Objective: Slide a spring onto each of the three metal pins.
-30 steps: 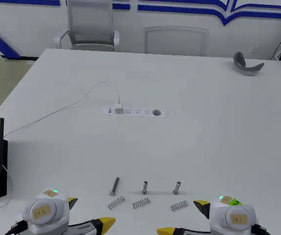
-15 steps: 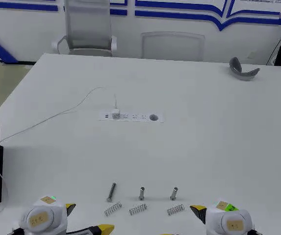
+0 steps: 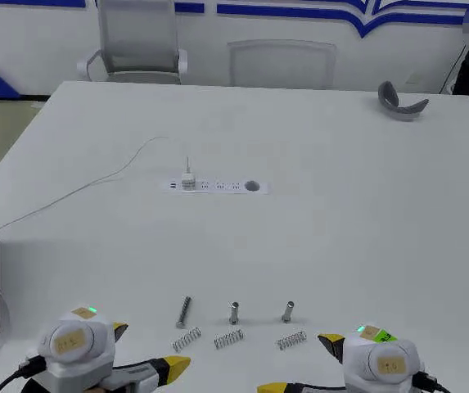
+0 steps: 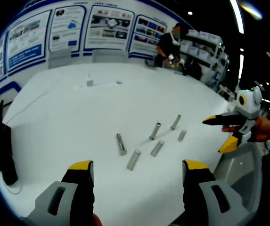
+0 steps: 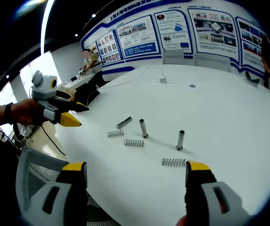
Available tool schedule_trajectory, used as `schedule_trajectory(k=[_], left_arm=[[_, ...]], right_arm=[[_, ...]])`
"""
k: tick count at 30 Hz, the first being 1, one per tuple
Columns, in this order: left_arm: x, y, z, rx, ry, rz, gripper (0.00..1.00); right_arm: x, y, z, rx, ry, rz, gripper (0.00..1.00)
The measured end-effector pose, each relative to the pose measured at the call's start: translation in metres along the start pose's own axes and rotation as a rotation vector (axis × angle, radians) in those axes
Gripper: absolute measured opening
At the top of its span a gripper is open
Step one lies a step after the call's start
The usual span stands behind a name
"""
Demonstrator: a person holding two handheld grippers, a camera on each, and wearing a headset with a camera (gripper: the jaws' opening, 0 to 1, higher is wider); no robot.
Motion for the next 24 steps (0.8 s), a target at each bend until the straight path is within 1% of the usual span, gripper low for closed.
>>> schedule_trajectory(k=[3, 6, 11, 16, 19, 24], left_arm=[[-0.002, -0.003, -0.004, 0.001, -0.002, 0.004, 0.78], [-0.004, -0.007, -0.008, -0.009, -0.018, 0.004, 0.78], [-0.010, -0.012, -0.012, -0.011, -0.011, 0.010, 0.77], [-0.013, -0.019, -0.014, -0.025, -0.011, 0.016, 0.76], [-0.013, -0.022, -0.017, -0.023, -0.010, 0.026, 0.76], [-0.015, -0.029, -0.018, -0.029, -0.012, 0.032, 0.77]], right_arm=[[0.001, 0.000, 0.000, 0.003, -0.002, 0.003, 0.88], [0.000, 0.001, 0.000, 0.003, -0.001, 0.003, 0.88], [0.001, 0.002, 0.002, 0.005, -0.013, 0.007, 0.88], [0.005, 0.005, 0.003, 0.010, -0.025, 0.018, 0.88], [0.006, 0.006, 0.004, 0.007, -0.027, 0.026, 0.89], [0.006, 0.008, 0.005, 0.008, -0.035, 0.031, 0.89]])
Point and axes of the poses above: the centre of the closed fingertips' face, and the gripper's own axes: y roughly backward along the fingers, x roughly to its right, z roughly out of its underside, the point moved 7 cm from there along y, roughly backward along the fingers, and after that the axes turned 14 degrees about -x, right-handed, at the moved point
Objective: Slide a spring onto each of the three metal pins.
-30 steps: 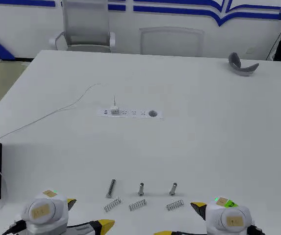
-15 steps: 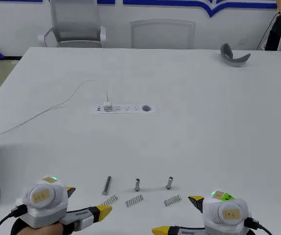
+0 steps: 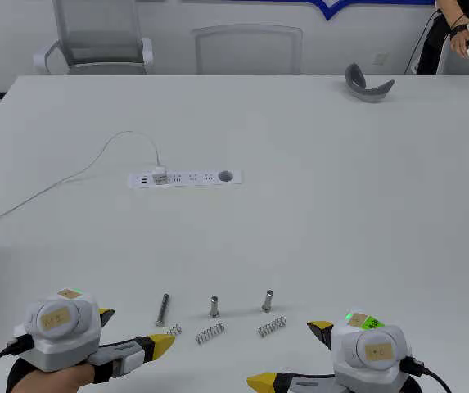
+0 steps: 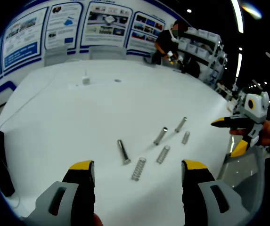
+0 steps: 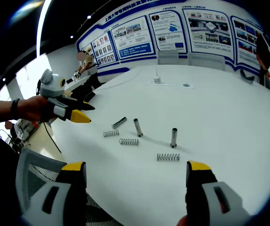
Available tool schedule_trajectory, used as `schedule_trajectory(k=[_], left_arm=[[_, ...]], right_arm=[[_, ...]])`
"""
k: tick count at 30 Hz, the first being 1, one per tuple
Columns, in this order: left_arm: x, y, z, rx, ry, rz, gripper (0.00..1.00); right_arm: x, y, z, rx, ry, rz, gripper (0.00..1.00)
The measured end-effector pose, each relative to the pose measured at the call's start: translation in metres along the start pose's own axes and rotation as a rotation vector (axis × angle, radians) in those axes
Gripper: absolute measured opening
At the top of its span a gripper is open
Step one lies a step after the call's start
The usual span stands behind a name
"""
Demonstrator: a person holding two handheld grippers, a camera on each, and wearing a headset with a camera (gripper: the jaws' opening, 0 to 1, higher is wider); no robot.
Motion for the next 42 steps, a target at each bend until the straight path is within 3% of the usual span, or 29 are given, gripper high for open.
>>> schedule_trajectory(k=[8, 18, 33, 42], left_arm=[[-0.001, -0.010, -0.002, -0.015, -0.010, 0.012, 0.75], [-0.004, -0.019, -0.014, -0.007, 0.005, 0.024, 0.71], [-0.015, -0.036, -0.020, -0.027, 0.004, 0.033, 0.65], [-0.021, -0.048, -0.029, -0.025, 0.061, 0.027, 0.60]], right_arm=[[0.000, 0.001, 0.002, -0.001, -0.007, 0.001, 0.89], [-0.001, 0.002, 0.003, -0.005, -0.012, -0.002, 0.88], [0.000, 0.006, 0.003, -0.006, -0.017, -0.001, 0.88], [-0.001, 0.004, 0.006, -0.021, -0.014, -0.010, 0.87]])
Point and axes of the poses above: the centre of the closed fingertips' face, and the gripper's own axes: y roughly backward along the fingers, x roughly to its right, z roughly out of its underside, the point moved 7 cm from there along y, roughly backward along the fingers, and after that the axes turned 14 degrees about -x, right-handed, at the moved point
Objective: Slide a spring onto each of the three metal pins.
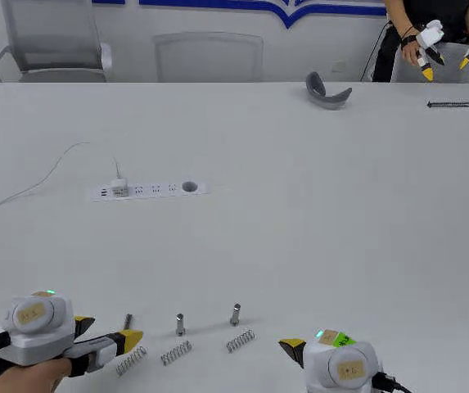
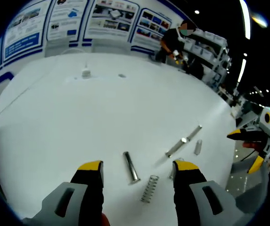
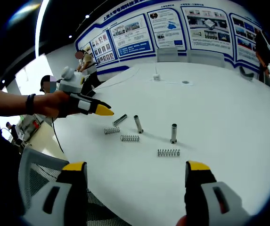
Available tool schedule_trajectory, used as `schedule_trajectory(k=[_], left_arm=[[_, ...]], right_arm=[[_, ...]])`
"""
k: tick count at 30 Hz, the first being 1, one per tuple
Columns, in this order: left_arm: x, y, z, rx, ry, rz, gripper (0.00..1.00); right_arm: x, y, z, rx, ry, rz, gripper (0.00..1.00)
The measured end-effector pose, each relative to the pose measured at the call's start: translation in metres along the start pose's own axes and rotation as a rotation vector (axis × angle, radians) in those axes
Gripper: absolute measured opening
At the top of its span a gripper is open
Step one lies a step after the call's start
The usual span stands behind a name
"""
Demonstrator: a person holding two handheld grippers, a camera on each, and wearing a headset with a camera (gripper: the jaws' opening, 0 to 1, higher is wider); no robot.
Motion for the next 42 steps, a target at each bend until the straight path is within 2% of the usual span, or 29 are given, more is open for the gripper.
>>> schedule_trajectory(k=[7, 9, 13, 21, 27, 30, 37, 40, 42], left_arm=[[-0.003, -0.015, -0.006, -0.019, 0.037, -0.011, 0.50], [-0.003, -0.020, -0.008, -0.011, 0.076, 0.005, 0.50], [-0.006, -0.029, -0.010, -0.021, 0.086, -0.004, 0.44], [-0.008, -0.042, -0.007, -0.065, 0.118, -0.020, 0.35], [-0.008, -0.048, -0.006, -0.077, 0.130, -0.025, 0.28], [-0.007, -0.049, -0.007, -0.080, 0.160, -0.028, 0.28], [-0.002, -0.054, -0.010, -0.104, 0.147, -0.077, 0.22], [-0.002, -0.055, -0.011, -0.140, 0.100, -0.137, 0.18], [0.000, -0.056, -0.012, -0.158, 0.070, -0.154, 0.18]], right_arm=[[0.002, 0.002, 0.003, 0.000, -0.009, 0.000, 0.86], [0.004, 0.004, 0.003, 0.004, -0.018, 0.001, 0.86], [0.007, 0.005, 0.005, 0.002, -0.027, 0.005, 0.86], [0.007, 0.005, 0.009, -0.008, -0.042, 0.000, 0.86], [0.007, 0.003, 0.011, -0.016, -0.040, -0.002, 0.86], [0.007, 0.002, 0.011, -0.019, -0.041, -0.003, 0.86], [0.006, 0.001, 0.010, -0.023, -0.036, -0.007, 0.86], [0.006, 0.001, 0.010, -0.023, -0.033, -0.009, 0.86], [0.006, 0.001, 0.010, -0.024, -0.033, -0.011, 0.86]])
Point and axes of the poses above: the centre of the closed fingertips' face, and the gripper's own axes: y roughly backward along the fingers, x roughly to its right, z roughly out of its underside, the point moved 7 cm from there along y, roughly backward along the fingers, and after that the axes turned 14 degrees about -x, right-handed, at the moved point
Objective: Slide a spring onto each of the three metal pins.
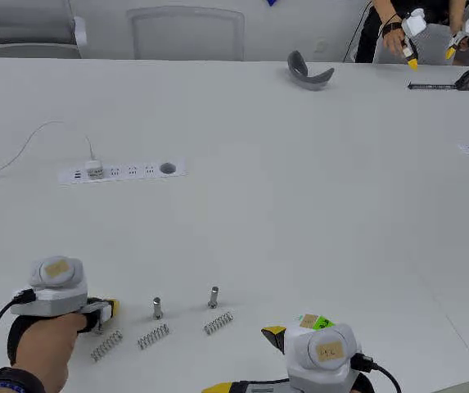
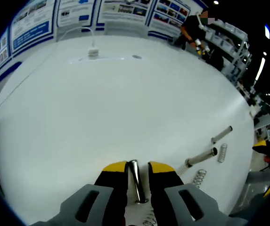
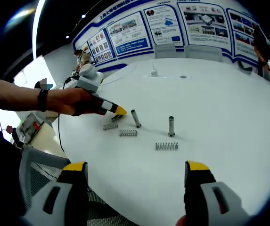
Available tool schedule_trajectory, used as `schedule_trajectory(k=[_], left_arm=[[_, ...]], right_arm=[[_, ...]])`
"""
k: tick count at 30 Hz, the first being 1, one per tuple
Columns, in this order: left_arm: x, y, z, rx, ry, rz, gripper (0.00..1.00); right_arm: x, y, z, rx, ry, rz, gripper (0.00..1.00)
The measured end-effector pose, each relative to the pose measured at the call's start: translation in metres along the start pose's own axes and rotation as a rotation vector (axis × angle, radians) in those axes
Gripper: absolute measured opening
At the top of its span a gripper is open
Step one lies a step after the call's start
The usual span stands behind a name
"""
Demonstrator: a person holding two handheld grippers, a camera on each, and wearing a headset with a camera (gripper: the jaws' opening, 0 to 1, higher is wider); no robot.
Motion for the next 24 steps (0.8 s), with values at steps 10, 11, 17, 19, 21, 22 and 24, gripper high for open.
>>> schedule_trajectory(k=[10, 11, 17, 19, 21, 22, 24], left_arm=[[0.001, -0.001, -0.002, -0.041, -0.112, -0.095, 0.09], [0.001, -0.001, -0.002, -0.041, -0.125, -0.101, 0.08], [0.000, 0.001, 0.000, -0.057, -0.101, -0.070, 0.07], [0.000, 0.002, 0.001, -0.064, -0.061, -0.045, 0.07], [0.001, 0.006, 0.004, -0.052, -0.041, -0.035, 0.07], [0.000, 0.008, 0.005, -0.049, -0.040, -0.036, 0.07], [-0.003, 0.011, 0.006, -0.034, -0.025, -0.028, 0.07]], right_arm=[[-0.003, -0.003, 0.001, -0.004, -0.006, -0.013, 0.86], [-0.004, -0.004, 0.001, -0.006, 0.001, -0.014, 0.86], [-0.005, -0.003, -0.002, -0.006, 0.017, -0.016, 0.86], [-0.004, -0.001, -0.002, -0.002, 0.016, -0.014, 0.86], [-0.004, 0.000, -0.002, -0.003, 0.014, -0.012, 0.86], [-0.003, 0.000, -0.002, -0.004, 0.014, -0.011, 0.86], [-0.003, 0.000, -0.001, -0.006, 0.015, -0.010, 0.86]])
Point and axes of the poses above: the centre of the closed fingertips' face, and the gripper's own axes: y roughly backward along the fingers, x roughly to its right, z roughly out of its underside, the point moved 7 cm from there along y, roughly backward along the fingers, and after that the axes turned 14 degrees about -x, right-handed, at the moved point
